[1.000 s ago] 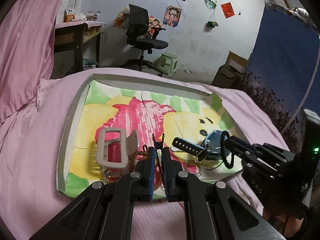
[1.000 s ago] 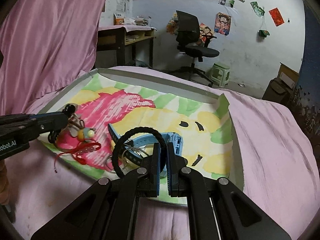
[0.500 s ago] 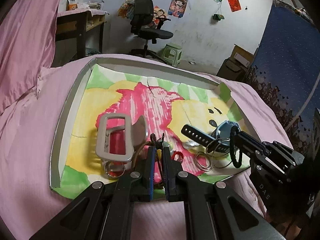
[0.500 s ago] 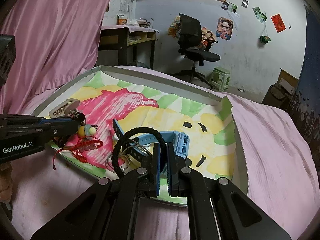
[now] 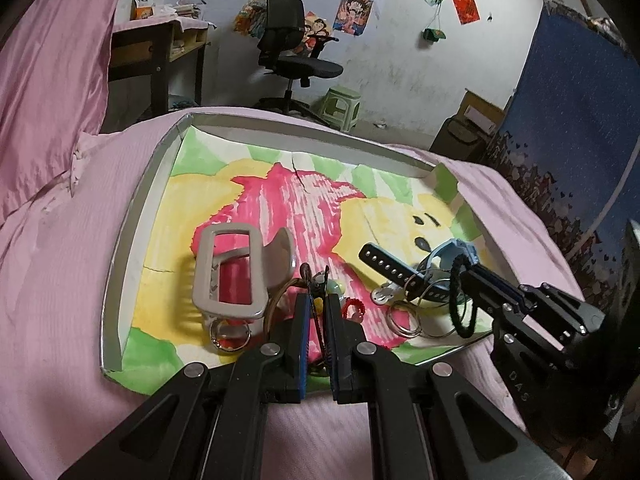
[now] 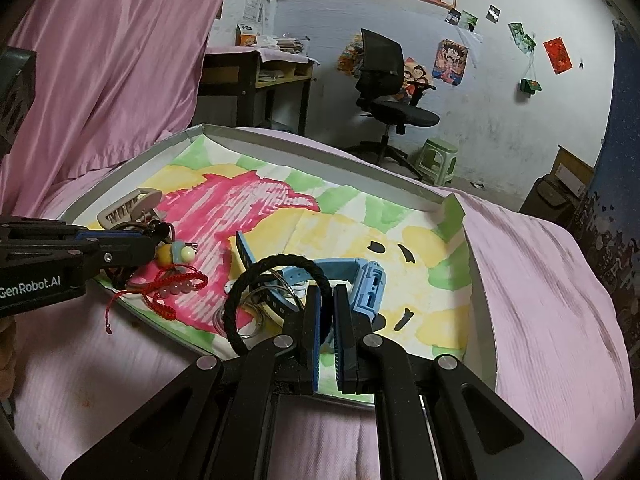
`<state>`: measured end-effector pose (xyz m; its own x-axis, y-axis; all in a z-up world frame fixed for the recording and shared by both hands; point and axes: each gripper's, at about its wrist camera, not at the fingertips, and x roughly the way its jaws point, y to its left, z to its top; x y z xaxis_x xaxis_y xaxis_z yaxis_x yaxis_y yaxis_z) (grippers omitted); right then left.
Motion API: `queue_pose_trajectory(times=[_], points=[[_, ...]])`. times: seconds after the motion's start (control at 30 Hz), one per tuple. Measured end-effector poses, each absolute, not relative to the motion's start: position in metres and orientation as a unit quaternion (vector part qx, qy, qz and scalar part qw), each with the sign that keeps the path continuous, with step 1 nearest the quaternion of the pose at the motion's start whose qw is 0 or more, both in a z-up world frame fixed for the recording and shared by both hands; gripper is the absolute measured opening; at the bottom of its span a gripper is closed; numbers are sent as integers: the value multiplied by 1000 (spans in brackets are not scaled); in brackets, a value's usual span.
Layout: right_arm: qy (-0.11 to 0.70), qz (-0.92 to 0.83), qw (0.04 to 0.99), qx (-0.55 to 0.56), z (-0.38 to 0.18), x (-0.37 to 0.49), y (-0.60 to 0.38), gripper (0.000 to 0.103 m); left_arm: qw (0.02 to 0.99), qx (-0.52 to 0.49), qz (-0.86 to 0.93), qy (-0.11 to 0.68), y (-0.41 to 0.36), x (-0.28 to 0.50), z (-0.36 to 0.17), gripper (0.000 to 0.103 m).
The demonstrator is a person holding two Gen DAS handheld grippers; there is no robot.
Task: Organize jewelry
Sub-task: 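Carry the charm and hair tie into the tray and open both tools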
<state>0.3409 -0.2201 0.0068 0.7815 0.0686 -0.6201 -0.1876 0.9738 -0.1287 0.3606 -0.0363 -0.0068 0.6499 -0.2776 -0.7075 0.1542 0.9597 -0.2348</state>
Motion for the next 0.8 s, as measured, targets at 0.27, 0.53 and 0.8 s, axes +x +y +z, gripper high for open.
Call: queue_pose_trajectory(times=[0.27,0.53,0.8], points=[[320,69,942,-75,6,338,-227,7,909,-85,-131,386,-32,352,-4,10],[305,79,947,-57,14,331,-230,27,918,-77,-127,367,-31,342,2,15],[294,83,951,-46,20,323,-233,36,930,-70,-114,342,-29,328,11,39]])
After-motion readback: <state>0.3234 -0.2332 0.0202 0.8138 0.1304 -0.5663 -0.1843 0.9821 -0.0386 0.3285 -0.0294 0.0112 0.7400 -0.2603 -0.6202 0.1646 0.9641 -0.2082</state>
